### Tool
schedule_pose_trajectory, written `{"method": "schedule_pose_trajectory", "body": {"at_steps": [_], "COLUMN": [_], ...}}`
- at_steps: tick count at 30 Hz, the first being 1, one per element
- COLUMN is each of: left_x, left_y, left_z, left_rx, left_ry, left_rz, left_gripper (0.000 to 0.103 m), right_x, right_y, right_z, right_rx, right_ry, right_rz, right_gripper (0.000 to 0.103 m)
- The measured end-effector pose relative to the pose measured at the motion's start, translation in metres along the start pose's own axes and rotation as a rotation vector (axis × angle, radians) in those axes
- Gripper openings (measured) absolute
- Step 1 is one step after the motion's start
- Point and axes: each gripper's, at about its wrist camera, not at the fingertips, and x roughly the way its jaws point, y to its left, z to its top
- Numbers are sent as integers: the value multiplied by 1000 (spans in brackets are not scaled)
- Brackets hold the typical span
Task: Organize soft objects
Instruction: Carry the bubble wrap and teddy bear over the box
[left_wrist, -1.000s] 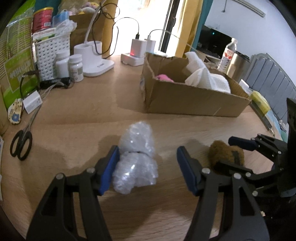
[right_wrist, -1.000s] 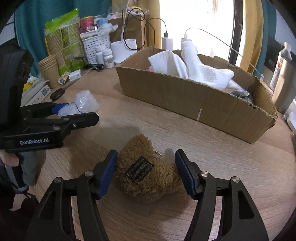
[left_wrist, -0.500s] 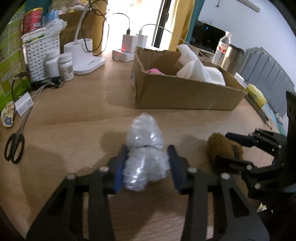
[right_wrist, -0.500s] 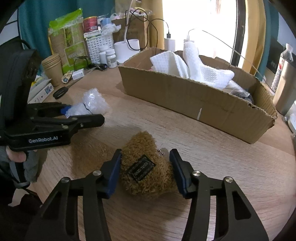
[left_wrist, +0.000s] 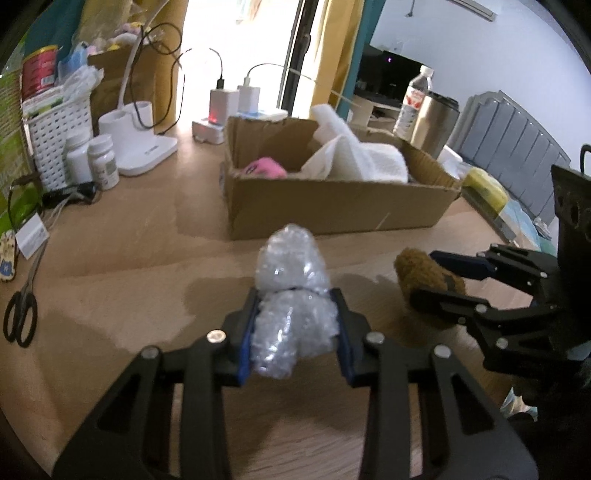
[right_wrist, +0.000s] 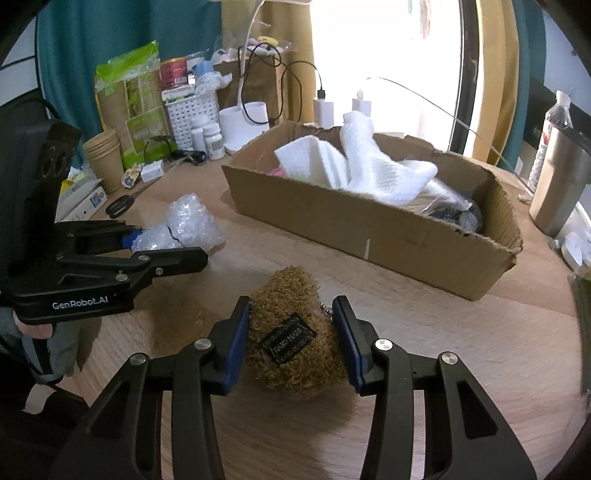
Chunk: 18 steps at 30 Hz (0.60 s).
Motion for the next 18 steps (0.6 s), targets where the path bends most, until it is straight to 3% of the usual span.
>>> {"method": "schedule_pose_trajectory", "body": {"at_steps": [18], "left_x": [-8], "left_y": [-28], "left_z": [40], "left_rx": [50], "left_ry": [-59], "left_rz": [-29], "left_gripper": [37], "right_x": [-31], "right_y": [-40], "right_z": [21], "right_rx": [44], "right_ry": [-104], "right_rz": [-24], "right_gripper": [47]}}
